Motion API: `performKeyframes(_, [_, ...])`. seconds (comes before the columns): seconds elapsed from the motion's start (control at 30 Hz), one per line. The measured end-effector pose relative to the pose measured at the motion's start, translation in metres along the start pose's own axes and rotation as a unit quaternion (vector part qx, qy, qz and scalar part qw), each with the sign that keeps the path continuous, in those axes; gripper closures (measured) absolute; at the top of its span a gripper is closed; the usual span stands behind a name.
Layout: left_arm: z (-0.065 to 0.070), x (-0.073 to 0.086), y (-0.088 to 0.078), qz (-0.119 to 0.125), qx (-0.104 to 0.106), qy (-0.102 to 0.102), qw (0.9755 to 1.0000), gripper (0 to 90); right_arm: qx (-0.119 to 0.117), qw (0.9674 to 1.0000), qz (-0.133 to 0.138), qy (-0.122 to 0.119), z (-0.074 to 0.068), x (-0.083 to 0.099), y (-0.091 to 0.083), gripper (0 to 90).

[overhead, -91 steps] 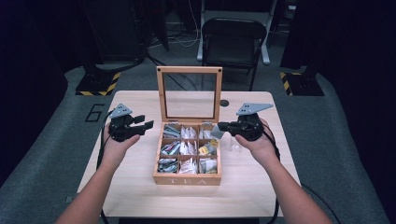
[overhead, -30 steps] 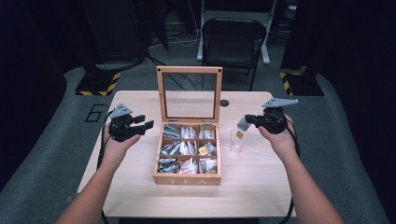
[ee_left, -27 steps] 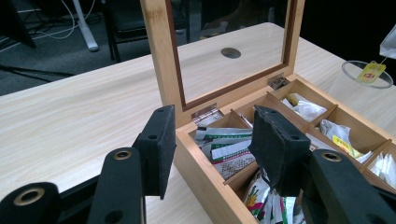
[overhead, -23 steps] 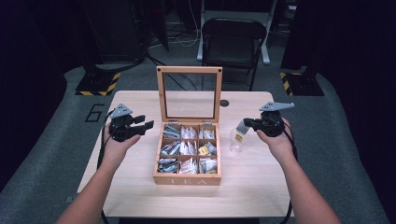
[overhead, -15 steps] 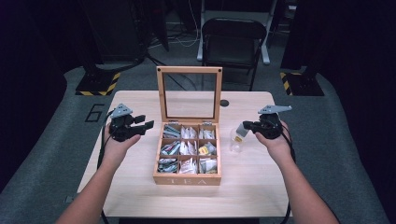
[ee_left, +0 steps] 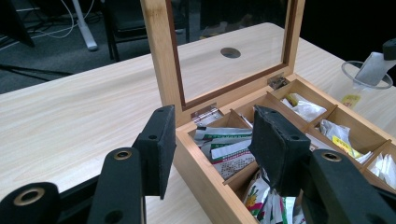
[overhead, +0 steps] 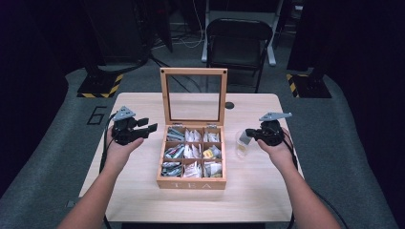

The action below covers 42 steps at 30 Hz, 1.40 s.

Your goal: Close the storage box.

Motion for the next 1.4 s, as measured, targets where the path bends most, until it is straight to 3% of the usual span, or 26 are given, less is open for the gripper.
performKeyframes(0.37, [-0.001,0.001,0.001,0.001,-0.001,-0.001,1.0,49.9,0.008,0.9998,-0.016,-0.009,-0.001,0.003,0.009,89.0])
performKeyframes(0.83, [-0.001,0.001,0.0,0.002,-0.003,-0.001,1.0,49.9,0.008,0.9999,-0.009,-0.005,-0.004,0.0,0.007,78.0])
performKeyframes(1.13, [0.0,0.001,0.0,0.002,-0.002,-0.002,1.0,49.9,0.012,0.9998,0.004,-0.016,-0.01,-0.014,-0.001,68.7])
performKeyframes(1.4, [-0.001,-0.002,-0.002,0.001,-0.003,0.002,1.0,49.9,0.009,0.9997,0.007,-0.022,-0.018,-0.025,-0.002,66.3])
Point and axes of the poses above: each handheld gripper's, and its own axes: y roughly forward along the jaws, x roughly out of its underside, z roughly to its right, the point moved 10 cm from there along y, roughly forward along the jaws, and after that the axes turned 6 degrees about -z, right-handed, at the moved point
